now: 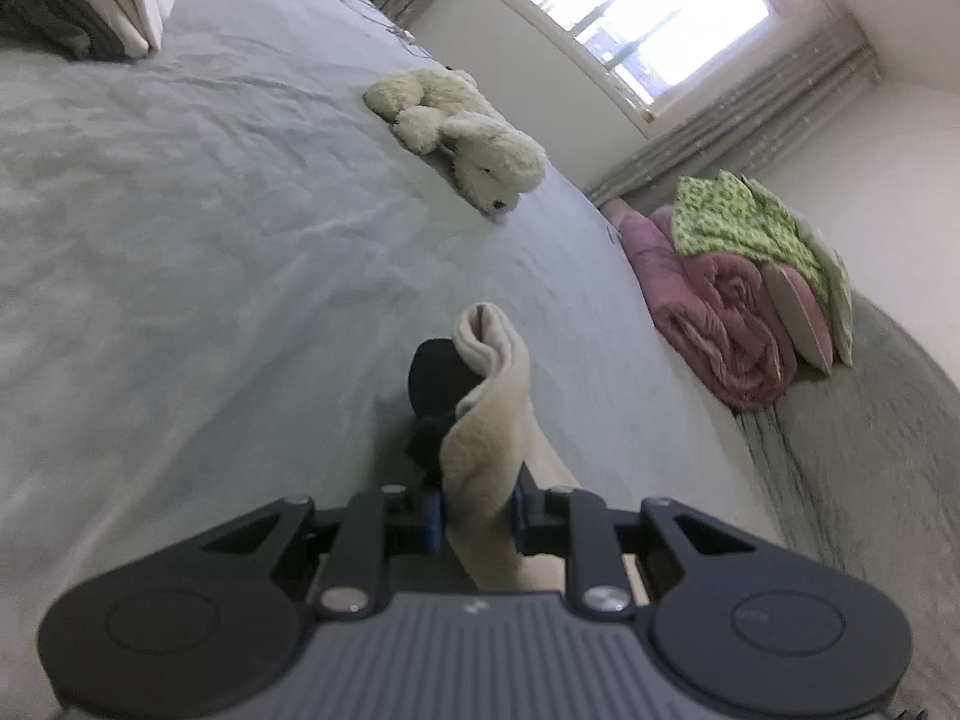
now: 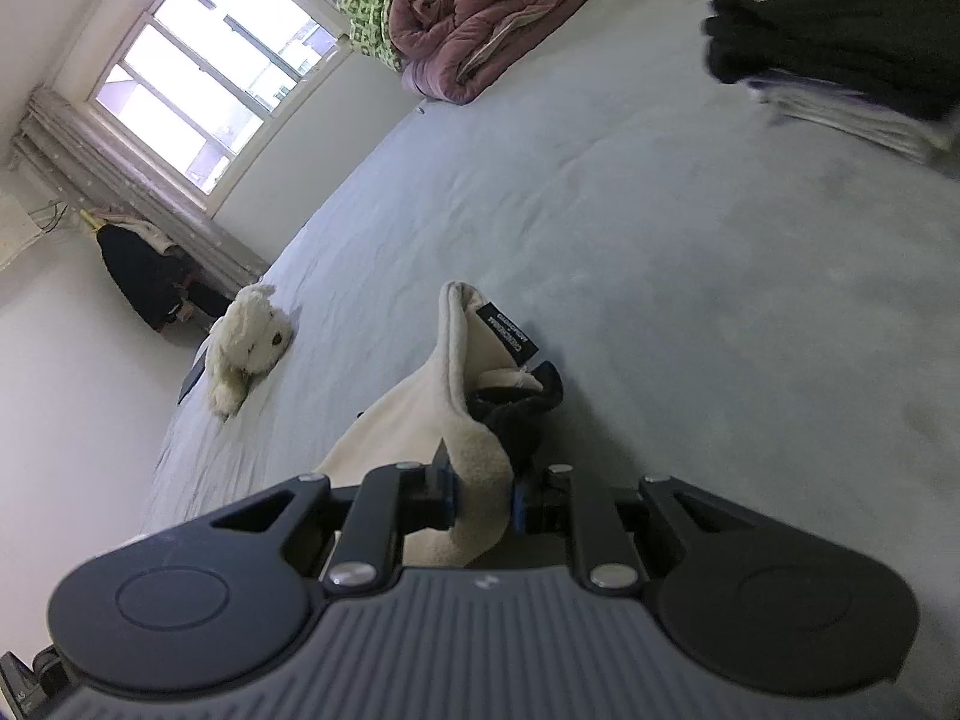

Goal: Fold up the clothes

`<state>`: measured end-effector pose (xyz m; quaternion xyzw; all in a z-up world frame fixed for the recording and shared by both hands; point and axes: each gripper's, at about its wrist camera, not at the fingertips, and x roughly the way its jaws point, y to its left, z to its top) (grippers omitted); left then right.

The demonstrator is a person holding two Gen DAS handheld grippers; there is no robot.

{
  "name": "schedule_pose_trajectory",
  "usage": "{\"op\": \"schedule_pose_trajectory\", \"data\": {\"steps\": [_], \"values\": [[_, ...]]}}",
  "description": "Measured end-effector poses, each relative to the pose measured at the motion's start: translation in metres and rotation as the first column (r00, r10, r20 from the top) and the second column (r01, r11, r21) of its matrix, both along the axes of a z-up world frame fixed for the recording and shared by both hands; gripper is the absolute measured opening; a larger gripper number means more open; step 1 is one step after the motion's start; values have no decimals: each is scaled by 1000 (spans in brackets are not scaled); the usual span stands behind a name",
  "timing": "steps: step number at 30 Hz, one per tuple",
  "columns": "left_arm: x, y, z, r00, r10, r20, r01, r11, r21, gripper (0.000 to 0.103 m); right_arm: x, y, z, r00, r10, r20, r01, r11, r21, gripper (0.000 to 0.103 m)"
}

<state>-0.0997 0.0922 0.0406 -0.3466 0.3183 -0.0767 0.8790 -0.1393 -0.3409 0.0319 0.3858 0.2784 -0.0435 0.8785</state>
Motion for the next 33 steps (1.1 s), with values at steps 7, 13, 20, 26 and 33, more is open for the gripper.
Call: {"op": "schedule_pose_trajectory", "data": {"steps": [7,13,20,26,33], "values": [[1,4,-19,996,-65,-65,70,995,75,32,-13,2,-21,999,46,-19,-46,999,23,21],[2,11,-9,999,-50,-10,51,983,176,46,-7,-8,-28,999,48,-3,-47,993,108,35],[19,21,-14,999,-25,-48,36,970,241,48,-5,-9,-30,999,48,-10,-46,993,111,36],[30,14,-15,996,-10,-90,37,953,301,50,5,-2,-24,999,39,-17,-38,999,32,35],[22,7,12,1000,-25,0,24,933,359,46,-2,-13,-26,1000,10,-9,-8,991,134,36]]}}
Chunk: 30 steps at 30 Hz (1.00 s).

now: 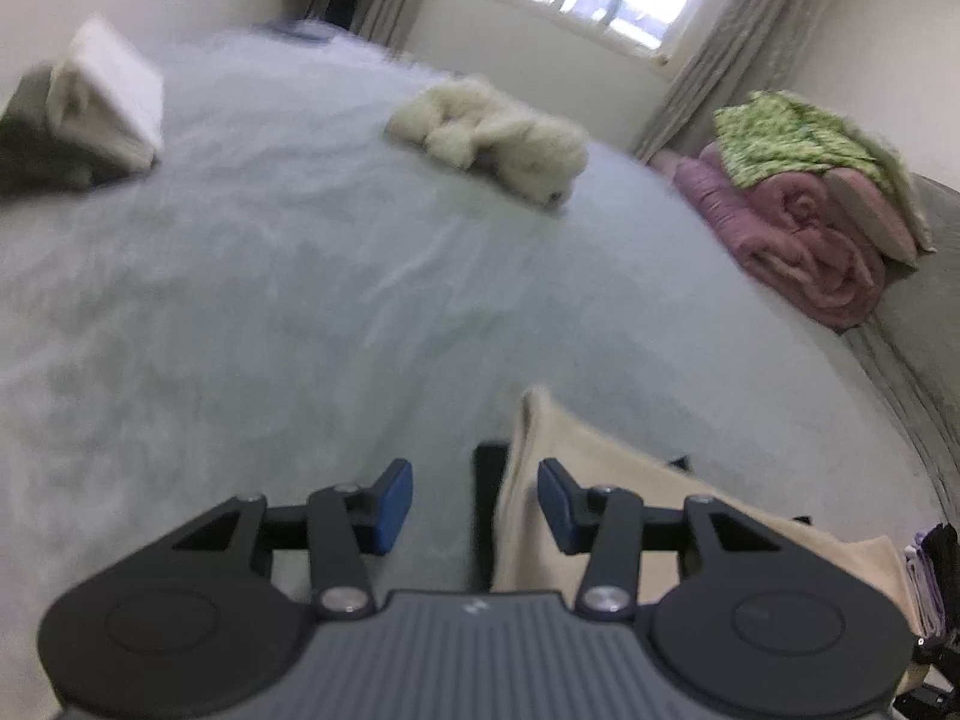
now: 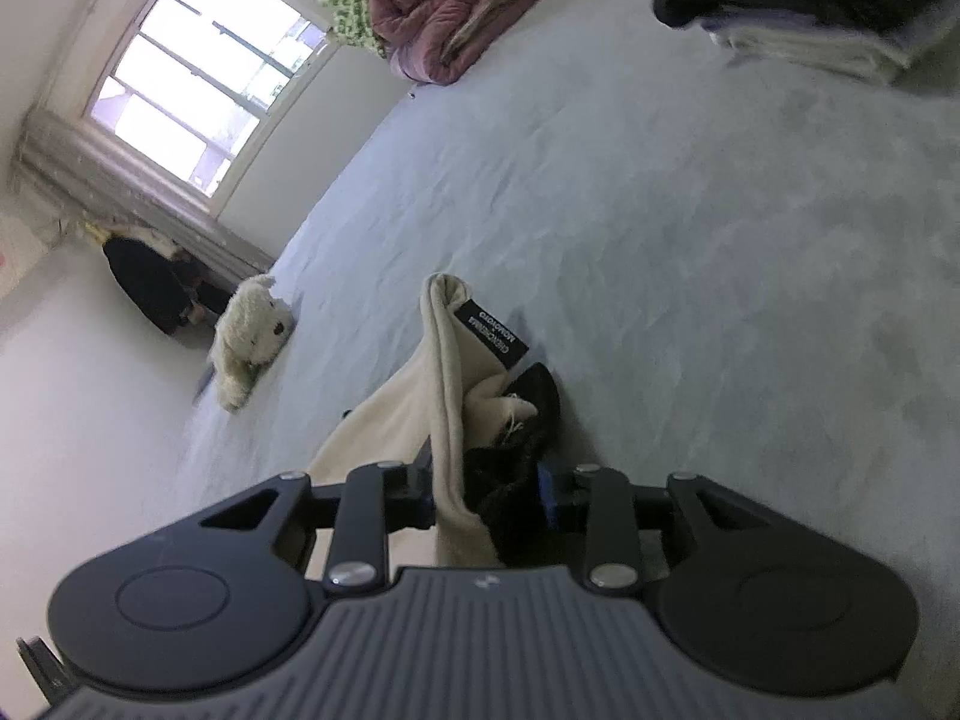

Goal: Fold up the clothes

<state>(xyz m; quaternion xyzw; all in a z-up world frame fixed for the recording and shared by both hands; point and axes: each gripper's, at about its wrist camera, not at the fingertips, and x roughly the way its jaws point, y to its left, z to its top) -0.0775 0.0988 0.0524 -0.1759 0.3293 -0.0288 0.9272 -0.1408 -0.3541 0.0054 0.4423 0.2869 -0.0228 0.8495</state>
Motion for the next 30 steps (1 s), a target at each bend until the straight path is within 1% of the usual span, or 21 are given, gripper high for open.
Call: {"op": "schedule_pose_trajectory", "data": {"steps": [2,4,8,12,13,14,15,17,20,24,27,30], "values": [[-3,-8,8,999,-31,42,29,999,45,46,0,-5,-1,1000,-12,-1,12,999,43,49],[-5,-20,13,995,-77,66,71,993,90,46,3,-6,-1,1000,-8,4,8,999,51,54],[-12,-51,20,977,-184,108,163,971,176,47,12,-5,3,1000,12,-15,-12,1000,6,55],[-13,-80,17,957,-275,96,251,946,206,47,19,3,5,999,1,-47,-4,998,-62,55],[-13,-88,16,952,-291,93,265,939,218,47,20,5,5,999,0,-52,-4,997,-80,50],[-12,-94,15,948,-307,89,280,932,229,47,20,6,5,998,-4,-57,-1,996,-93,40],[-12,-100,14,943,-321,87,294,926,235,47,20,7,4,998,-11,-63,5,995,-101,37],[-12,-109,11,935,-345,80,318,916,243,47,16,4,1,998,-25,-63,21,997,-72,26],[-10,-120,5,929,-365,57,339,904,259,47,11,2,0,998,-33,-60,30,999,-45,23],[-2,-133,-9,927,-376,-8,363,890,275,47,10,3,1,998,-26,-59,22,998,-62,23],[3,-138,-16,928,-370,-43,364,876,318,48,12,5,1,998,-21,-58,18,998,-67,25],[5,-138,-12,931,-361,-46,358,884,301,48,11,5,1,998,-22,-56,18,998,-68,25]]}}
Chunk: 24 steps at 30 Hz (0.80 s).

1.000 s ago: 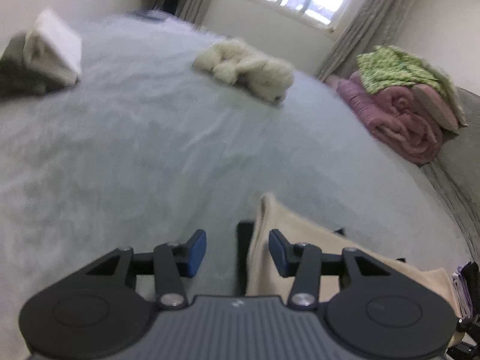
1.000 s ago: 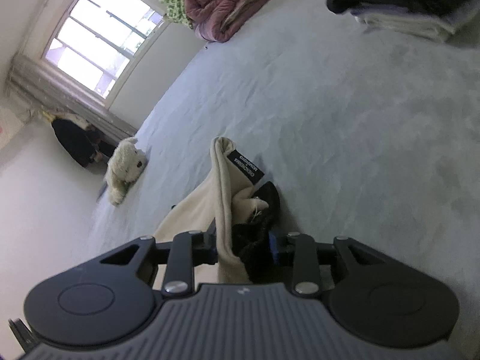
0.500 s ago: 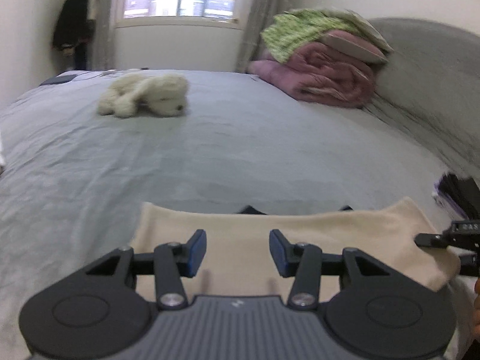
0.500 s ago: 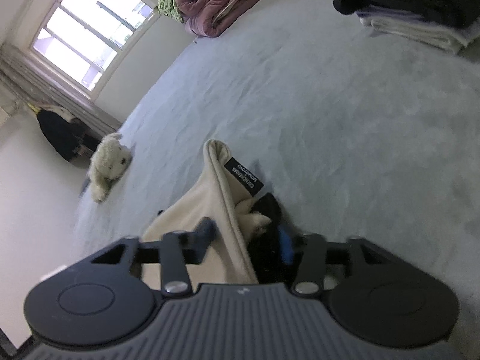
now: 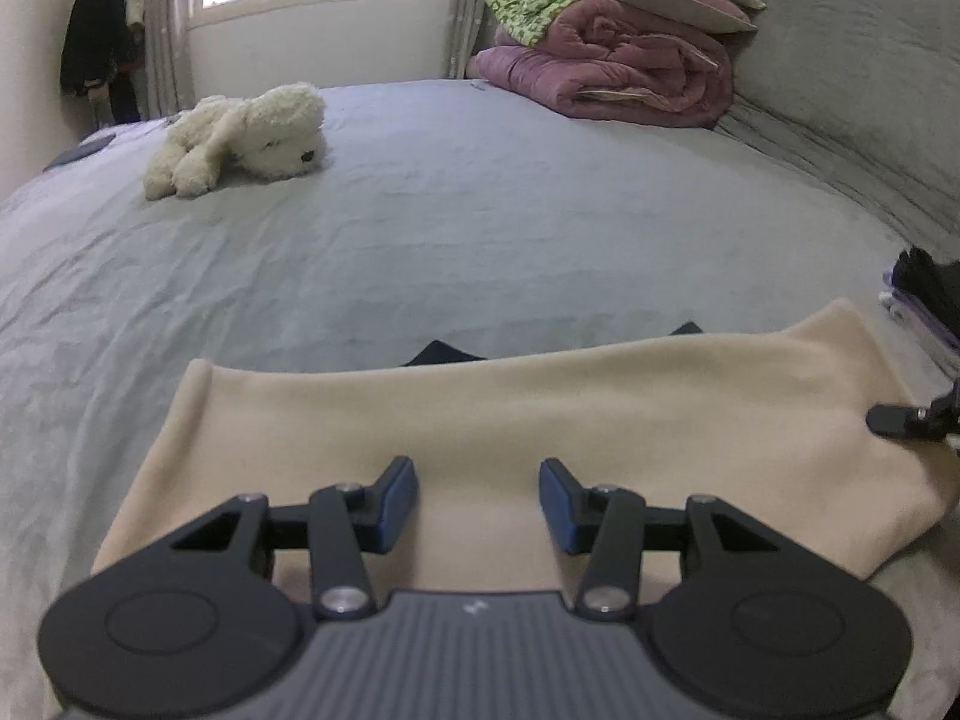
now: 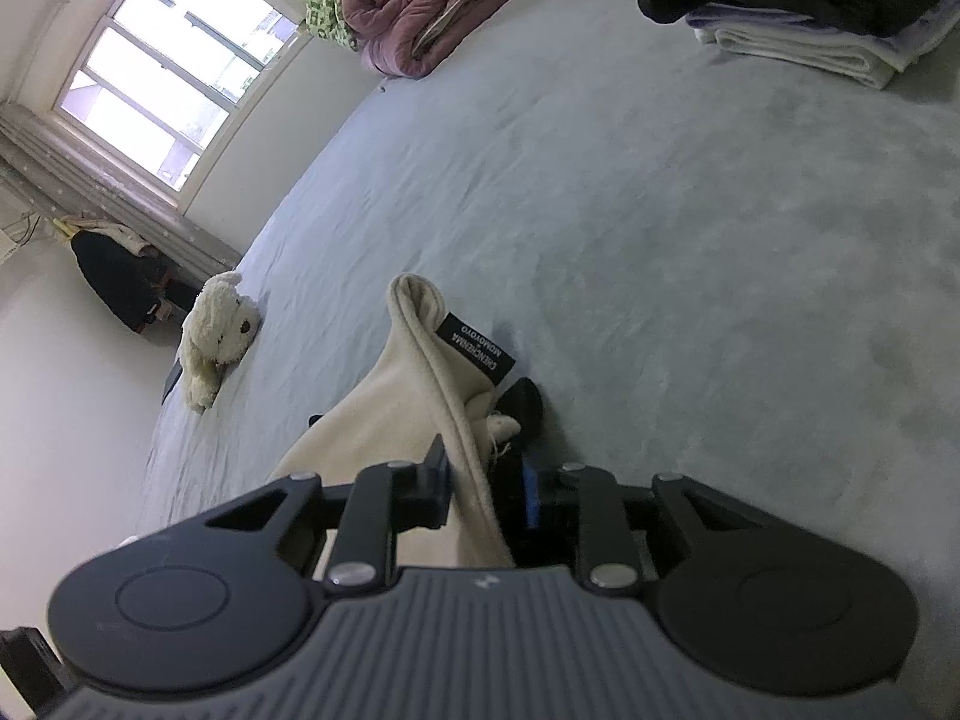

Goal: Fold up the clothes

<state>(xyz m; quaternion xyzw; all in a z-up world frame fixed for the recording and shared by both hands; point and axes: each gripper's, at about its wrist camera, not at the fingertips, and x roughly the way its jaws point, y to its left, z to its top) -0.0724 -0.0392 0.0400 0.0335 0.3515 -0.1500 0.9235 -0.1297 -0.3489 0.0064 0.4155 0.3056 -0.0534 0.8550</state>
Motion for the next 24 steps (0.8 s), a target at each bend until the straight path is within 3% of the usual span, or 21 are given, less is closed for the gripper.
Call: {"op": "schedule_pose_trajectory", "data": {"steps": [7,12,18,24], "values": [[-14,-23,4,992,-106,75,104,994,26,48,-1,2,-1,1000,-14,3,14,1000,15,28],[-17,-50,-3,985,-155,77,150,986,69,48,-2,1,-2,1000,-21,5,21,999,48,30],[-10,-61,-9,989,-132,66,125,987,100,48,-3,0,-2,1000,-13,10,13,999,46,31],[-10,-54,-5,993,-99,68,95,994,62,48,-6,1,-3,1000,-7,13,7,999,50,33]]}}
